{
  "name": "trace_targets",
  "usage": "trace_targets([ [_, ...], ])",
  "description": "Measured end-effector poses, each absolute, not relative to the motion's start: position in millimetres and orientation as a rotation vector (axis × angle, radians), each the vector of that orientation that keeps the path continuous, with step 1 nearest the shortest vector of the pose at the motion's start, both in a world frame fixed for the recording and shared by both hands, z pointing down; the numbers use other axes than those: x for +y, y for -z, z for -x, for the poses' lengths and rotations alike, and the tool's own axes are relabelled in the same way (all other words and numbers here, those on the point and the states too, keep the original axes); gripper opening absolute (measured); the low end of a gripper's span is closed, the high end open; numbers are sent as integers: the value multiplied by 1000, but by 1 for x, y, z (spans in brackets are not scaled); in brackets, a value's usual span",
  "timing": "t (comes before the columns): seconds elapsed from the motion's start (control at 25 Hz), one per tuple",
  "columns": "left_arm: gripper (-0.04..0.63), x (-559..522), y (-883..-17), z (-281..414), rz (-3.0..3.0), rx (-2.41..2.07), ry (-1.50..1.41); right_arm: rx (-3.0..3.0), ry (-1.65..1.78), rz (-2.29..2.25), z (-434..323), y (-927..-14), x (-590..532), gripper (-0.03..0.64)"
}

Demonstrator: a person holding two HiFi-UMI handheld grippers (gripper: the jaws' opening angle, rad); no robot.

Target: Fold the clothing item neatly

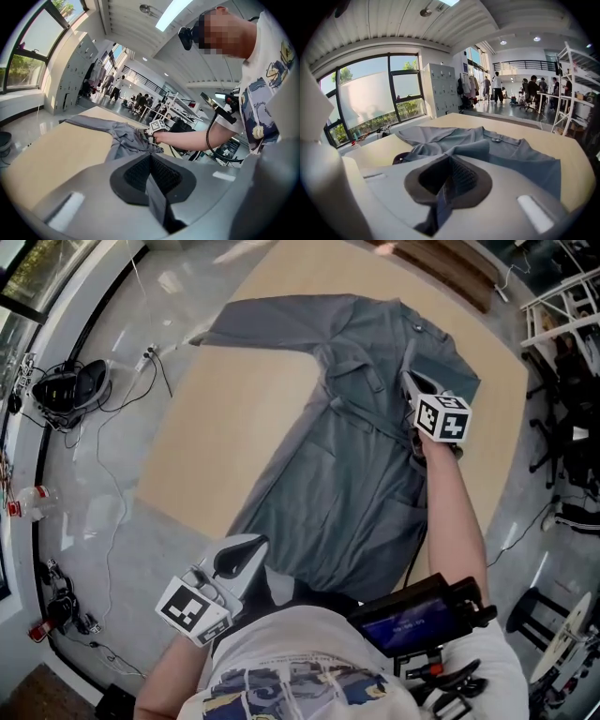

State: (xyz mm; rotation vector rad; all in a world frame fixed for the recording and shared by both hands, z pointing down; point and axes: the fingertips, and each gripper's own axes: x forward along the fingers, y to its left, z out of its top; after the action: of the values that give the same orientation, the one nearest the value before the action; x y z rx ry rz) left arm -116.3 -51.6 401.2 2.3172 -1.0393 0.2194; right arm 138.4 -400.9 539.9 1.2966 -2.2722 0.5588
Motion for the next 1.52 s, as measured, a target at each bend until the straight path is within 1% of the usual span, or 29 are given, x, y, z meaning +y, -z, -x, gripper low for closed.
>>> trace_targets([
  [0.32, 3, -44, -409, 134, -2289, -1059, -203, -2188, -531, -1230, -116, -570, -395, 18],
  [0.44, 3, -43, -409, 140, -2287, -1061, -197, -2177, -532, -1230, -112, -572, -393, 31],
  [0.68, 3, -43, -405, 153, -2299, -1060, -193, -2165, -532, -1252, -109, -564, -392, 58],
  [0.96, 3, -49, -402, 163, -2351, -1005, -192, -2207, -557, -1333, -104, -535, -377, 60],
  [1.24, 5, -61, -390, 177, -2499, -864, -192, -2219, -526, -1439, -87, -492, -322, 60],
  [1.52, 3, -74, -370, 191, -2615, -767, -184, -2212, -525, -1483, -63, -452, -237, 60],
])
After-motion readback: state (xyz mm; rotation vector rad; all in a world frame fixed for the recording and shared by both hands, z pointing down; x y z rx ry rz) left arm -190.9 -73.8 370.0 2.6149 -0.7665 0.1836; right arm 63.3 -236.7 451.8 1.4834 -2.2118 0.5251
